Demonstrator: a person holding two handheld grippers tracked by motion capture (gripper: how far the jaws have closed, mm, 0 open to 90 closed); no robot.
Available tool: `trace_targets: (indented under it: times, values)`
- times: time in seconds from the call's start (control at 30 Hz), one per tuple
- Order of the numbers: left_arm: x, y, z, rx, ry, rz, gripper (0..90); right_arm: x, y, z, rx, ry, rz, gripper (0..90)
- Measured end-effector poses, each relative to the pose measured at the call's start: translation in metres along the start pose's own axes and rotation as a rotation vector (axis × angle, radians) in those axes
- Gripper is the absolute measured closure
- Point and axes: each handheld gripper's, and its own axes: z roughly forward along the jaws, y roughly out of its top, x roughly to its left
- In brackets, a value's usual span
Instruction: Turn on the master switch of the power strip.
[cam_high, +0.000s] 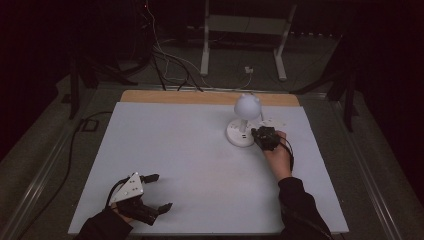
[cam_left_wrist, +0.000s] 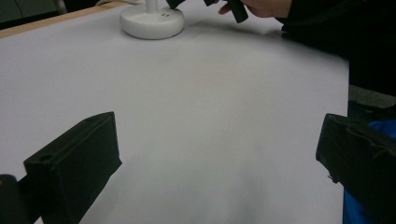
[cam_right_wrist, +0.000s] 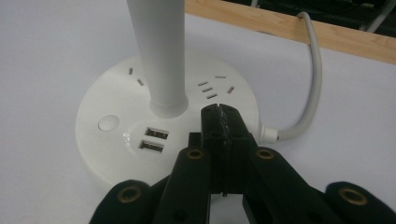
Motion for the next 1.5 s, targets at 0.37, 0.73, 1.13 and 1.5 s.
trace_targets:
  times: [0.37, 0.73, 1.13, 1.5]
  values:
    - [-0.001, 0.0, 0.0, -0.003, -0.006, 0.002, 0.1, 0.003, -0.001, 0.001, 0.009, -0.021, -0.03, 90.0]
    - [-0.001, 0.0, 0.0, -0.003, -0.008, 0.004, 0.1, 0.001, 0.001, 0.003, 0.033, -0.002, -0.021, 90.0]
    - [0.001, 0.0, 0.0, -0.008, -0.005, -0.001, 0.1, -0.001, 0.011, -0.001, 0.065, 0.012, -0.014, 90.0]
    - [0.001, 0.001, -0.001, -0.008, -0.003, -0.002, 0.1, 0.002, 0.015, -0.013, 0.041, 0.006, -0.031, 88.0]
